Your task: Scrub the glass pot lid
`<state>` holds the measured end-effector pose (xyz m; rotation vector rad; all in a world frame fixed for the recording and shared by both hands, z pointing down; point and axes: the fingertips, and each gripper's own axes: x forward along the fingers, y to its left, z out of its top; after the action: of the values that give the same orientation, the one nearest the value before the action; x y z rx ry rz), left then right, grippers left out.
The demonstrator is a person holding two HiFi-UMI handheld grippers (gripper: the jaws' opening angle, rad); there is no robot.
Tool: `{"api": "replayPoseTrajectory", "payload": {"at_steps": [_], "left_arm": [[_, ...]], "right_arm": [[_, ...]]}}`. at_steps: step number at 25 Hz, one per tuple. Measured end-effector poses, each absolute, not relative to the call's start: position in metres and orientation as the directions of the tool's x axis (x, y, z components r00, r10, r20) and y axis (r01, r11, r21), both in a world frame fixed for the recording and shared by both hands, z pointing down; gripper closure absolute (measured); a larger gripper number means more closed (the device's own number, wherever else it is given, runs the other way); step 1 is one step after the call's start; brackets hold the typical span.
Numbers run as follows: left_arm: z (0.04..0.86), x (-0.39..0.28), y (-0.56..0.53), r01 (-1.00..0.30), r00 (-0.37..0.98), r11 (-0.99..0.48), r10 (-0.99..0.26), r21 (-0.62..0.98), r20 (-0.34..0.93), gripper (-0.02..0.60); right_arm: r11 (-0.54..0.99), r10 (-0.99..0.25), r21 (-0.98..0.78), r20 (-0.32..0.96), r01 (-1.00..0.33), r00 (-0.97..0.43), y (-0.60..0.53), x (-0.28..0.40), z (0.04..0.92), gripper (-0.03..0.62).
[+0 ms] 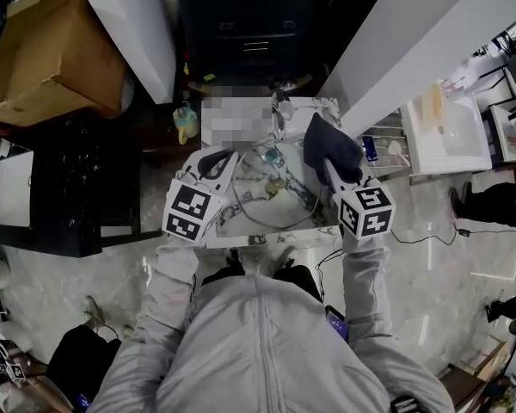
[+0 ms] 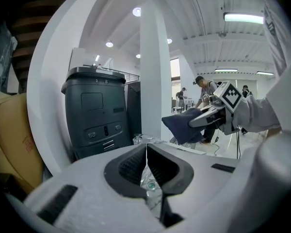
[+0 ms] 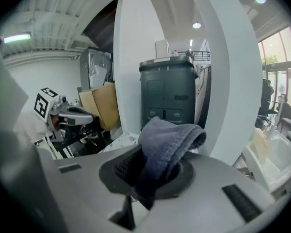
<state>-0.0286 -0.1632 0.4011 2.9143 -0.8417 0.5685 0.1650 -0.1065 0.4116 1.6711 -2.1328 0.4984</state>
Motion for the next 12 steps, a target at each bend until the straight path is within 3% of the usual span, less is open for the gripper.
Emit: {"api": "replayPoseTrajectory", "payload": {"at_steps": [5, 12], "left_arm": [[0.372, -0.005, -0.164, -0.549, 0.771, -0.831, -0.546, -0.092, 0.328, 0.554], [0.304, 0.022, -0.173, -0.581, 0.761, -0.787, -0.616, -0.206, 0.205, 0.554]], "right_arm": [[0.276, -0.878, -0.068, 0.387, -0.959, -0.281, -0.109, 0.167, 0.367, 0.531], [0.336, -0.916, 0.047, 0.248, -0.941, -0.315, -0.119, 0.183, 0.303, 0.531]]}}
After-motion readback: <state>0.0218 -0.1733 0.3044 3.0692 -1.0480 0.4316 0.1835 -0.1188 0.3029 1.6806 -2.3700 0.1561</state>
